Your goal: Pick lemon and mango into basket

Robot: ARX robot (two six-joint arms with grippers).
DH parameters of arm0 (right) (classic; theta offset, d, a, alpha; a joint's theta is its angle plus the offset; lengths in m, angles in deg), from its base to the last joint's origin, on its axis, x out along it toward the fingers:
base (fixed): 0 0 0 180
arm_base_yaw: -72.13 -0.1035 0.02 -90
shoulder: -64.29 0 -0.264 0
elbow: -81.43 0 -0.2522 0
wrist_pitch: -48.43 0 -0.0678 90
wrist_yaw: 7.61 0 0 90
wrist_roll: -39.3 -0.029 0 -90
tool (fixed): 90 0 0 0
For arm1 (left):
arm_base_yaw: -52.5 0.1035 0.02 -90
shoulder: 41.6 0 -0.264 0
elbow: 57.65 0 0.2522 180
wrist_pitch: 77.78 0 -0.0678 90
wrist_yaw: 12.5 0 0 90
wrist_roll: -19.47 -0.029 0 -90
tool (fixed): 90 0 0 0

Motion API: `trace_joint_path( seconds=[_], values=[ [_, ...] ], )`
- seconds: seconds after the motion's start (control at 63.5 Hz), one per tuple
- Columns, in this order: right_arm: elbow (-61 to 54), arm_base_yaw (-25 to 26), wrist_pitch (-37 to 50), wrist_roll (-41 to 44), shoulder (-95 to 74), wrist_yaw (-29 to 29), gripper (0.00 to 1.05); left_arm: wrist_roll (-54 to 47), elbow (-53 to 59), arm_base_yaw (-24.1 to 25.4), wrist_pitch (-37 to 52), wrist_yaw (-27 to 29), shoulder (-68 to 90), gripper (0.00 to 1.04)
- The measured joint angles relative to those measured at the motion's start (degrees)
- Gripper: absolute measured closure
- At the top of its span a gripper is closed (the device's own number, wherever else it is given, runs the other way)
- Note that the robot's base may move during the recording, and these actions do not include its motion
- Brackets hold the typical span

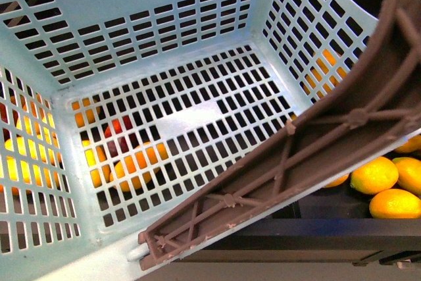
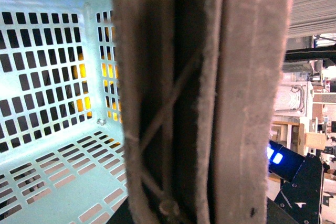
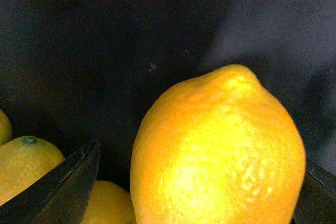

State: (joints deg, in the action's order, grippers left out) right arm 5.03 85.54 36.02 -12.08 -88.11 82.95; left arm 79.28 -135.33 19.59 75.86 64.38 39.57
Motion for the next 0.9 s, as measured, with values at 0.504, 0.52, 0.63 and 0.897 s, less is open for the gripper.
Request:
trace_joint_path(
  seconds=[0.504, 0.52, 0.63, 0.897],
  values=[
    [-7.10, 0.07, 8.20, 5.70, 4.46, 2.69, 0.40, 0.02, 0.00, 0.00, 0.00, -0.15, 0.00, 0.89],
    [-7.74, 0.17, 8.66, 6.14, 5.03, 2.91, 0.40, 0.02, 0.00, 0.00, 0.00, -0.15, 0.00, 0.89],
    [-13.05, 1.60, 11.85, 9.03, 10.34, 5.33, 0.41, 0.02, 0.00, 0.00, 0.00, -0.17, 0.00, 0.89],
    [-29.09, 5.44, 17.22, 16.37, 29.35, 14.49, 0.41, 0.00, 0.00, 0.00, 0.00, -0.13, 0.00, 0.89]
  ],
)
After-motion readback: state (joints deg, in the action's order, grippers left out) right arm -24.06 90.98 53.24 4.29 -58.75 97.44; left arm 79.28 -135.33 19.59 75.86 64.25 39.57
